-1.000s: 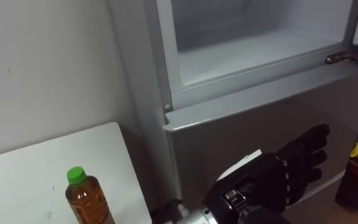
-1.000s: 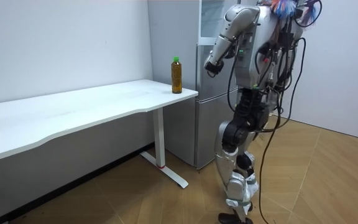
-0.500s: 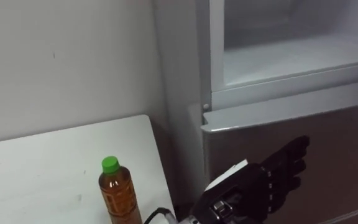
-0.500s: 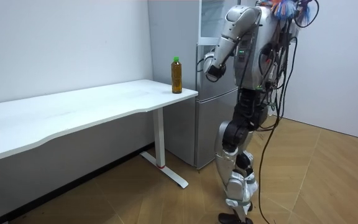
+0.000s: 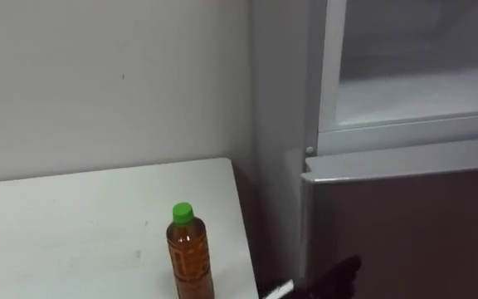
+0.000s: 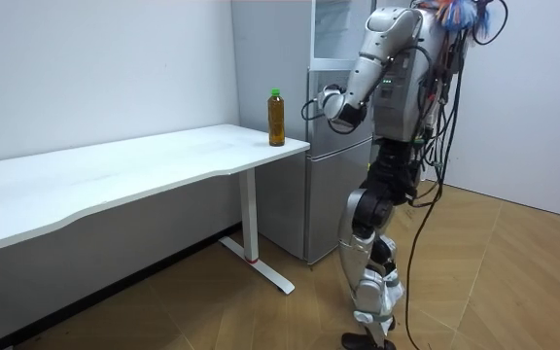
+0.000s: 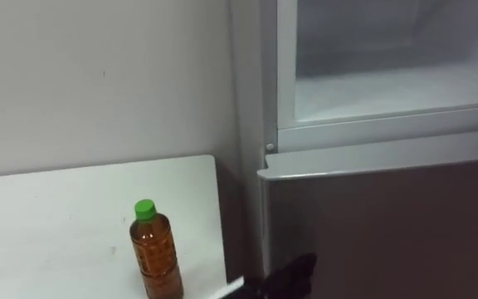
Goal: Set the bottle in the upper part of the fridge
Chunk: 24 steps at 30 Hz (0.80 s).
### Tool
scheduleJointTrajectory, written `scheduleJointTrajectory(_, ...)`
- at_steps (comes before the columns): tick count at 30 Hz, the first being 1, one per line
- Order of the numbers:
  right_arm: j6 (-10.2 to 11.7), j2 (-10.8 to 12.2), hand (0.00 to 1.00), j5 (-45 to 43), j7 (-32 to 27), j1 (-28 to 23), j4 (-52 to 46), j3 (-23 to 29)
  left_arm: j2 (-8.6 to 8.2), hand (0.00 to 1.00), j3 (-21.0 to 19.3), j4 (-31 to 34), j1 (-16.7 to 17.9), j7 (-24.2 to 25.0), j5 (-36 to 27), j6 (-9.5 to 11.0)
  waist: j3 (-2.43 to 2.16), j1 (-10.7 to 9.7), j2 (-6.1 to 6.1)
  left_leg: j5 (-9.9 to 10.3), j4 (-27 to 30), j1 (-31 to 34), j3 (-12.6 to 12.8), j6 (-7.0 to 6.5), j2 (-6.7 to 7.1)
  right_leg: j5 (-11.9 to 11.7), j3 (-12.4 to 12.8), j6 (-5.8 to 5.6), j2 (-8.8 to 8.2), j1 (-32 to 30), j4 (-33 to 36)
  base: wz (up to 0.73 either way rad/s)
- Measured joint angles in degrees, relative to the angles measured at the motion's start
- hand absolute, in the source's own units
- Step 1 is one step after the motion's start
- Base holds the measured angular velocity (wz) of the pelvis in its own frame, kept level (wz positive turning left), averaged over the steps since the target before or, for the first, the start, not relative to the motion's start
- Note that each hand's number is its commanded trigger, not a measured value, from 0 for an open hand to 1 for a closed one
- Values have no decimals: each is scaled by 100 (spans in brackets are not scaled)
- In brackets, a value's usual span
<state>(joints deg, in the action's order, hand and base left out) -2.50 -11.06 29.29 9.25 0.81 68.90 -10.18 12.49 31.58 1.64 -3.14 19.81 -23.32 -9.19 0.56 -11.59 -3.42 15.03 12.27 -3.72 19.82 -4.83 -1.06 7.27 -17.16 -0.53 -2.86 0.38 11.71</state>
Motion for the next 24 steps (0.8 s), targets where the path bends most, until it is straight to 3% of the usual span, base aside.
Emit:
scheduleJointTrajectory(5,62,6,0,-20,-57,-172,-94,9,149,0,-55,-580,441,-8,418,55,-16,232,132,-5,0,29,-21,5,-3,8,-27,9,0,-4,-9,2)
scheduleJointTrajectory(8,196,7,0,-24,-59,-222,-257,4,142,0,-232,-1122,597,-51,375,239,-31,287,120,-5,1,7,-20,5,-3,5,-38,7,0,-1,-8,0)
scheduleJointTrajectory(11,284,7,0,-25,-33,-221,-266,3,226,0,-232,-1415,678,-56,375,277,-39,396,107,-5,1,8,-25,5,-3,5,-49,7,-1,-15,0,0)
scheduleJointTrajectory(18,378,7,0,-31,23,-265,-354,8,265,0,-265,-1603,1032,-31,382,525,-36,440,111,-7,-2,9,-95,10,0,11,-110,11,-3,-27,-2,4)
scheduleJointTrajectory(24,448,5,0,-61,22,-511,-582,15,192,0,-510,-2917,1059,-93,450,762,-37,461,114,-15,6,-4,-94,25,-8,18,-82,23,9,-19,9,-1)
